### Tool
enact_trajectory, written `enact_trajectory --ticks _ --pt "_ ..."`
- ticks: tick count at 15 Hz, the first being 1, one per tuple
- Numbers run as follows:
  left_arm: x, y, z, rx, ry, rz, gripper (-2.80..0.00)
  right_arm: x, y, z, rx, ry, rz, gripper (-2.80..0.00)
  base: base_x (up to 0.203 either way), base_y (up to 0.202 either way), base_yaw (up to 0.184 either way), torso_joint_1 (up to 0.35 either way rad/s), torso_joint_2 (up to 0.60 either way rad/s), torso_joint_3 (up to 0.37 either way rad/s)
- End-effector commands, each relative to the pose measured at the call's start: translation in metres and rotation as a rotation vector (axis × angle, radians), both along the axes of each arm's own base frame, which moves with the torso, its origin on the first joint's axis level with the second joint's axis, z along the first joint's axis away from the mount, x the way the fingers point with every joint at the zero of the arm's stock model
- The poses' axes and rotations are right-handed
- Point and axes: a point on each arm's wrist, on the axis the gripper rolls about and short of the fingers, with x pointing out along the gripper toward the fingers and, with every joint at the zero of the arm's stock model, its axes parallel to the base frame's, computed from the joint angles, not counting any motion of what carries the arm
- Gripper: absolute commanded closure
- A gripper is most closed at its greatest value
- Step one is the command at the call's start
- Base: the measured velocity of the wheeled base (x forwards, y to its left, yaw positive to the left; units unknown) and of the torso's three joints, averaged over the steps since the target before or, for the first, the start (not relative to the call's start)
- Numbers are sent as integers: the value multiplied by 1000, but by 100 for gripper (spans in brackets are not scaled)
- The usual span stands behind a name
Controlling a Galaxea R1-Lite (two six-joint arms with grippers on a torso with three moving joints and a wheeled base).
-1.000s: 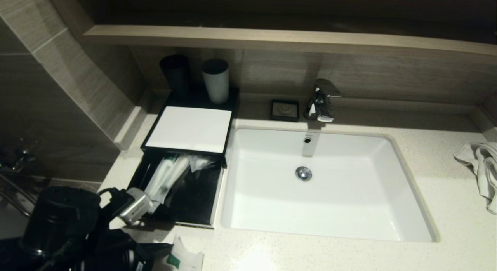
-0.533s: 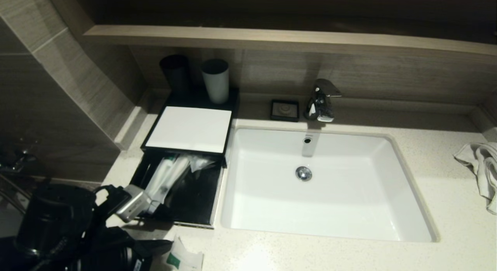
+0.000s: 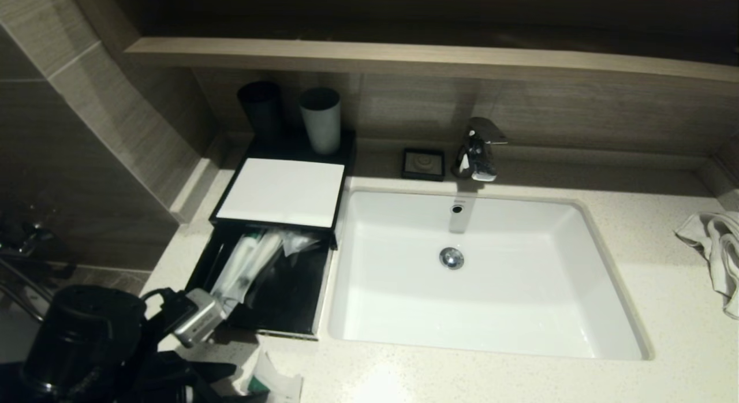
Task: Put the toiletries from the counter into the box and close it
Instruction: Pick up the bathroom toiletry
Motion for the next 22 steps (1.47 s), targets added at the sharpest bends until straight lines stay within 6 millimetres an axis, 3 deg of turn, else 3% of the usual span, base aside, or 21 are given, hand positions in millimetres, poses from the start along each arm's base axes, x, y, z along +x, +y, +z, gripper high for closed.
enact_trajectory --ticks 1,12,22 --pt "0 0 -3 26 -2 -25 -280 0 0 0 1 2 0 0 0 0 0 0 0 0" --pt "9 -5 -21 99 73 -56 -280 0 0 0 1 2 0 0 0 0 0 0 0 0" --pt "15 -8 -21 82 62 -45 -280 0 0 0 0 2 0 0 0 0 0 0 0 0"
